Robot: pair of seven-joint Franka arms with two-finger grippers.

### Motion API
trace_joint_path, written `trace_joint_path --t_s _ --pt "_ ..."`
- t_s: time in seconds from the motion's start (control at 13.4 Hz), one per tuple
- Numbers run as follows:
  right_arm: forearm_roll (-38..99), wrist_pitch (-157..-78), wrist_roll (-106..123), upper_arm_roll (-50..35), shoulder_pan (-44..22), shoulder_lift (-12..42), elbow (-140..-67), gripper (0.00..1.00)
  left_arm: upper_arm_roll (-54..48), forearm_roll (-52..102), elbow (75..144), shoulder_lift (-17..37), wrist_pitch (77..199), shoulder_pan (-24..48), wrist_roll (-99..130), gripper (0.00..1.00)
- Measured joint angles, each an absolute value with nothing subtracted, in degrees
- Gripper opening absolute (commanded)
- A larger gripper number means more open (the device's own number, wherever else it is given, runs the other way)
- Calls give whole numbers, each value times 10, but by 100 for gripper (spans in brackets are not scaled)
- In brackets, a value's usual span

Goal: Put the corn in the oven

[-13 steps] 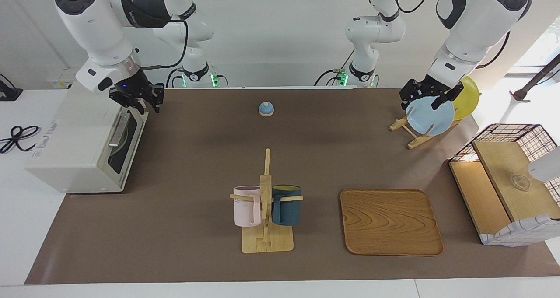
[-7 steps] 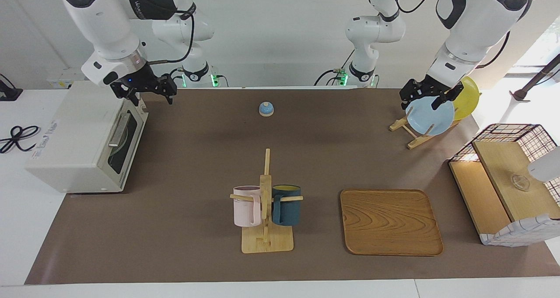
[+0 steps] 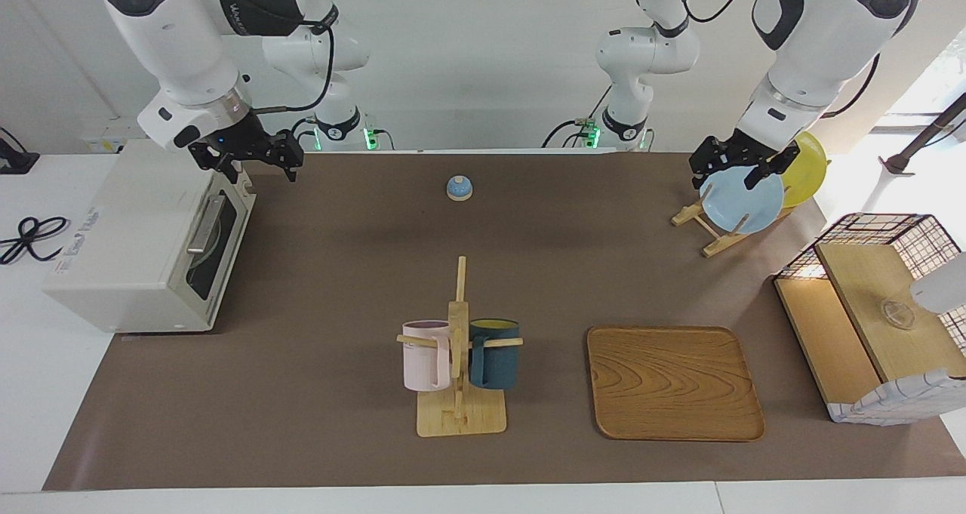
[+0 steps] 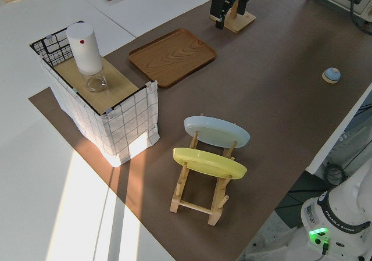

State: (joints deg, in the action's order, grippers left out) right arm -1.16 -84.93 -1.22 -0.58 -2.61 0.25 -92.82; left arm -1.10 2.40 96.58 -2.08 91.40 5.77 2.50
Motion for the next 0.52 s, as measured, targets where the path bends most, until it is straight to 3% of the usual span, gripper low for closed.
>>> trace_joint_path --t_s 0.52 --pt "-12 -854 -12 -4 -26 3 -924 100 -11 24 966 -21 914 58 25 100"
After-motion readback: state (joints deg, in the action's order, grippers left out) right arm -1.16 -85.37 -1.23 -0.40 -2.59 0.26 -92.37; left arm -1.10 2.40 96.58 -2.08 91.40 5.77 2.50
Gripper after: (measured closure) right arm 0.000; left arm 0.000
